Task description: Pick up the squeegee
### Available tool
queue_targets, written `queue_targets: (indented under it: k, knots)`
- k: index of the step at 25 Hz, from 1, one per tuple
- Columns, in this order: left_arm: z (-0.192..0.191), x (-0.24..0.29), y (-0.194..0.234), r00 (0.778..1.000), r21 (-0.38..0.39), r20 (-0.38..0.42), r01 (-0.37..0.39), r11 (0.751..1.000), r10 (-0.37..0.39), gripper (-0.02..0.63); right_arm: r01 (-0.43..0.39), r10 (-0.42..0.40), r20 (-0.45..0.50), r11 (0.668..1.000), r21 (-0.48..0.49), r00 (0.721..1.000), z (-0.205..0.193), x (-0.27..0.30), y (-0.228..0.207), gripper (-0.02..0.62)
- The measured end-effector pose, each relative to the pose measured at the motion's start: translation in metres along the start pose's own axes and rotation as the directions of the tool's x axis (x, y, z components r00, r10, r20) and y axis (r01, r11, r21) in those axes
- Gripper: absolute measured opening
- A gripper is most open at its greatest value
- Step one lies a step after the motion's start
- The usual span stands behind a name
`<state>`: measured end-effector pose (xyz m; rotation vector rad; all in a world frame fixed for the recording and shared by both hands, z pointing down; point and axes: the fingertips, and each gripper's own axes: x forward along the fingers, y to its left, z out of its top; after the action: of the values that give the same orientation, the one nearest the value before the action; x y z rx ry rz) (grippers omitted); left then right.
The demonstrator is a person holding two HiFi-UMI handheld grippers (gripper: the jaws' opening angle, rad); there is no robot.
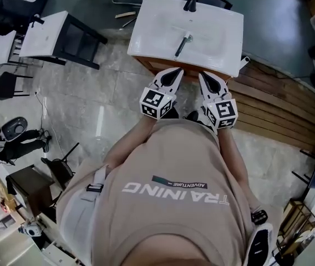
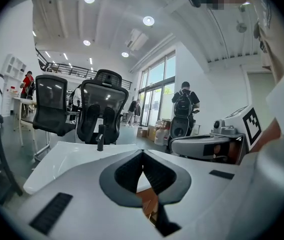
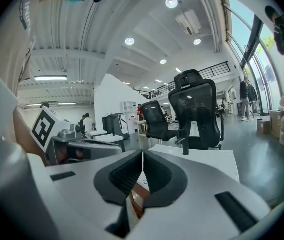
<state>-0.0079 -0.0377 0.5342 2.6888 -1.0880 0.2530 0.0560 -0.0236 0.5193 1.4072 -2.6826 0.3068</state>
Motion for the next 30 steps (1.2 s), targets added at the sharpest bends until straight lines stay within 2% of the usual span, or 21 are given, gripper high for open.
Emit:
queue_targets:
  k: [6,11,16,30]
  knots:
    - [0.003,0.021,0.020,1.000,-0.017,-0.021,0.023,1.000,-0.023,0.011,0.034,-0.033,-0.016,0.999,0.030,0.999,-0.001,0.017,-0.021,0.032]
    - [0.004,0.053,0.041,0.998,-0.032,-0.029,0.057,0.998,-0.058,0.011,0.058,-0.058,-0.037,0.998,0.005,0.998,0.005,0.040,-0.039,0.032]
    - [0.016,0.085,0.070,0.995,-0.014,-0.034,0.095,0.995,-0.096,0.011,0.072,-0.074,-0.053,0.997,-0.029,0.996,0.019,0.078,-0.055,0.032]
    - [0.015,0.123,0.134,0.976,-0.066,-0.067,0.203,0.977,-0.208,0.011,0.165,-0.162,-0.107,0.986,0.025,0.981,0.019,0.156,-0.085,0.032]
